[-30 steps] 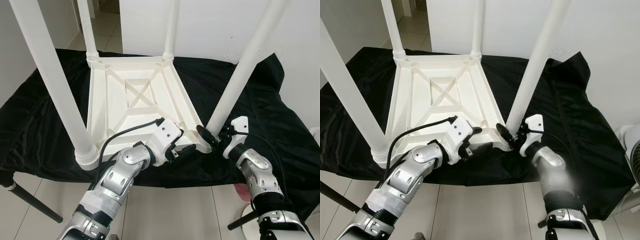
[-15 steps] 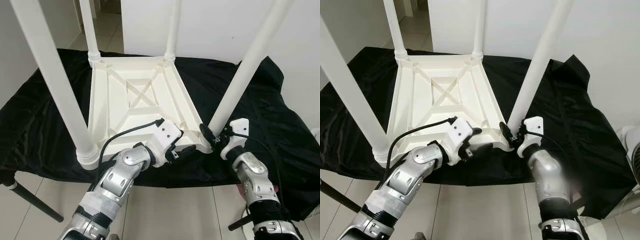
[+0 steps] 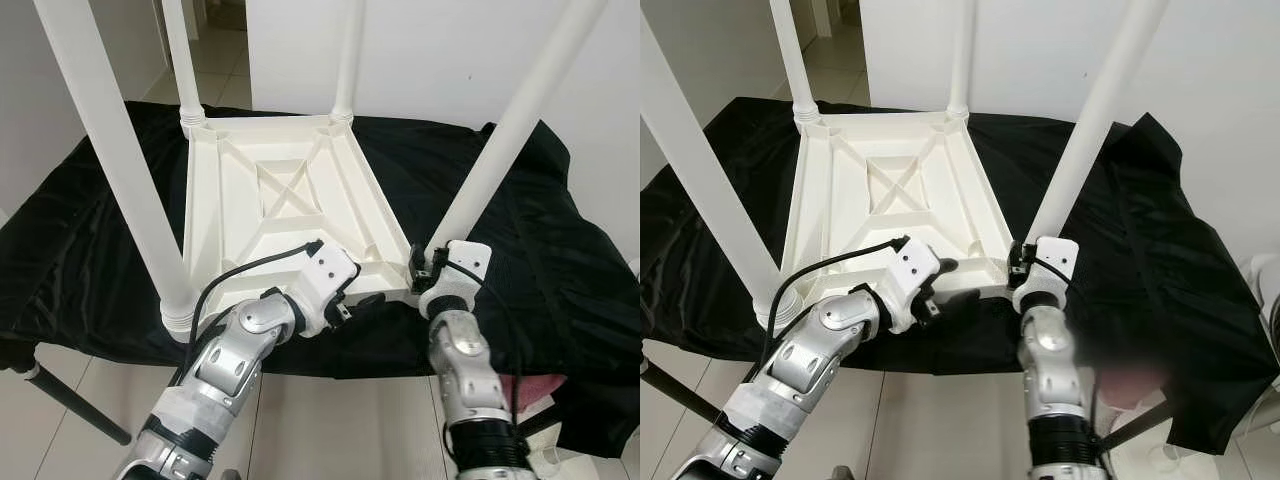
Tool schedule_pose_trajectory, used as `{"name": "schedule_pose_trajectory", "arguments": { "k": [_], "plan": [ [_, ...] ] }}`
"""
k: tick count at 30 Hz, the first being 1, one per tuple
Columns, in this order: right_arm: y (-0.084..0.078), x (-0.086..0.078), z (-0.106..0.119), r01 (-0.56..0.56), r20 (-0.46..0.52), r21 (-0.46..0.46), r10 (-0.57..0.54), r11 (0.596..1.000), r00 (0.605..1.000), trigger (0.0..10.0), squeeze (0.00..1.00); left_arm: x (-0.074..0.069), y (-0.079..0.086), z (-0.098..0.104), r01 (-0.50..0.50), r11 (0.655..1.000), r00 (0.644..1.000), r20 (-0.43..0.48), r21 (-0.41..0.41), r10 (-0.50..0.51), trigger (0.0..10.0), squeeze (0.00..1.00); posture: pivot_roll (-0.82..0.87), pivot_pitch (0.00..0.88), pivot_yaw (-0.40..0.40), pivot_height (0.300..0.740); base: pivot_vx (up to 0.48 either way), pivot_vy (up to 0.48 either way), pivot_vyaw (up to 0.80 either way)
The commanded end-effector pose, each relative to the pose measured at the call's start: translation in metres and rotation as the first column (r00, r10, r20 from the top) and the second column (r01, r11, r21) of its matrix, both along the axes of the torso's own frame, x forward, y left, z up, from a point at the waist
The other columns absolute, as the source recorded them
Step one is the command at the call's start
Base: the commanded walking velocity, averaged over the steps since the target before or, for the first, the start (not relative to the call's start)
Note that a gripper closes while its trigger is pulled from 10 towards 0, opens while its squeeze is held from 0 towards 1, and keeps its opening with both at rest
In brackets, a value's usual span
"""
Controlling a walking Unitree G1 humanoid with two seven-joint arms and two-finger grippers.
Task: Building children table
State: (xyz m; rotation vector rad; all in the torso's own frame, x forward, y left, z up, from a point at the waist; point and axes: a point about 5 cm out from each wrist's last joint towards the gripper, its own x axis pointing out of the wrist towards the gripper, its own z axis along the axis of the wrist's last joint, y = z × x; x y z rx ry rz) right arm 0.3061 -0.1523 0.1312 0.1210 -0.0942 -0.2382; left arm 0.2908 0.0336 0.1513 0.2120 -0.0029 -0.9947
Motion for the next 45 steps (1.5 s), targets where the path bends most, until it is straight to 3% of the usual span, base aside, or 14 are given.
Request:
{"name": "schedule_pose_trajectory", "arguments": {
  "k": [1,4,10,11,19,21,22,25,30,39,45],
  "plan": [
    [-0.006,-0.005,-0.007,0.070,-0.032,0.047,-0.069,0.996,0.997,10.0,0.00,-0.003,-0.001,-0.001,0.024,1.000,1.000,-0.009,0.008,-0.024,10.0,0.00,-0.01,0.001,-0.024,0.740,0.000,0.000,0.00],
    [-0.002,-0.005,0.002,0.008,0.026,0.052,-0.010,0.999,1.000,10.0,0.00,-0.004,-0.001,-0.002,0.025,1.000,1.000,-0.012,0.008,-0.025,10.0,0.00,-0.01,0.000,-0.030,0.740,0.000,0.000,0.00],
    [-0.006,-0.007,0.010,-0.003,0.085,0.069,-0.003,0.998,0.996,10.0,0.00,-0.006,-0.001,-0.004,0.030,0.999,0.999,-0.011,0.014,-0.030,10.0,0.00,-0.01,0.000,-0.034,0.740,0.000,0.000,0.00],
    [-0.006,-0.007,0.012,-0.019,0.105,0.068,0.012,0.998,0.994,10.0,1.00,-0.005,-0.001,-0.004,0.029,0.999,1.000,-0.011,0.015,-0.029,10.0,0.00,-0.01,0.000,-0.035,0.740,0.000,0.000,0.00],
    [-0.005,-0.008,0.023,-0.110,0.188,0.008,0.107,0.994,0.976,10.0,1.00,-0.004,-0.002,-0.003,0.023,1.000,1.000,-0.009,0.013,-0.023,10.0,0.00,-0.01,0.000,-0.039,0.740,0.000,0.000,0.00],
    [-0.013,-0.009,0.021,-0.151,0.191,-0.018,0.152,0.988,0.970,10.0,1.00,-0.004,-0.002,-0.003,0.024,1.000,1.000,-0.007,0.014,-0.024,10.0,0.00,-0.01,0.000,-0.039,0.740,0.000,0.000,0.00],
    [-0.013,-0.009,0.018,-0.201,0.185,-0.030,0.203,0.979,0.962,10.0,0.00,-0.004,-0.002,-0.004,0.026,1.000,1.000,-0.007,0.016,-0.026,10.0,0.00,-0.01,0.000,-0.039,0.740,0.000,0.000,0.00],
    [-0.014,-0.009,0.013,-0.291,0.170,-0.057,0.296,0.955,0.940,10.0,0.00,-0.003,-0.001,-0.004,0.028,0.999,1.000,-0.001,0.023,-0.028,10.0,0.00,-0.01,0.000,-0.037,0.740,0.000,0.000,0.00],
    [-0.018,-0.008,0.005,-0.345,0.132,-0.094,0.355,0.934,0.925,10.0,0.00,0.002,0.000,-0.002,0.004,1.000,1.000,0.007,0.018,-0.004,10.0,0.00,0.00,0.000,-0.031,0.740,0.000,0.000,0.00],
    [-0.022,-0.005,0.000,-0.346,0.125,-0.094,0.356,0.933,0.926,10.0,0.00,0.006,0.002,-0.001,-0.028,1.000,0.999,0.040,-0.007,0.028,10.0,0.00,0.00,0.000,-0.027,0.740,0.000,0.000,0.00],
    [-0.017,-0.004,-0.002,-0.406,0.126,-0.109,0.418,0.907,0.900,10.0,0.00,0.010,0.006,0.000,-0.027,0.999,0.994,0.101,-0.026,0.030,10.0,0.00,-0.01,0.000,-0.035,0.740,0.000,0.000,0.00]
  ]
}}
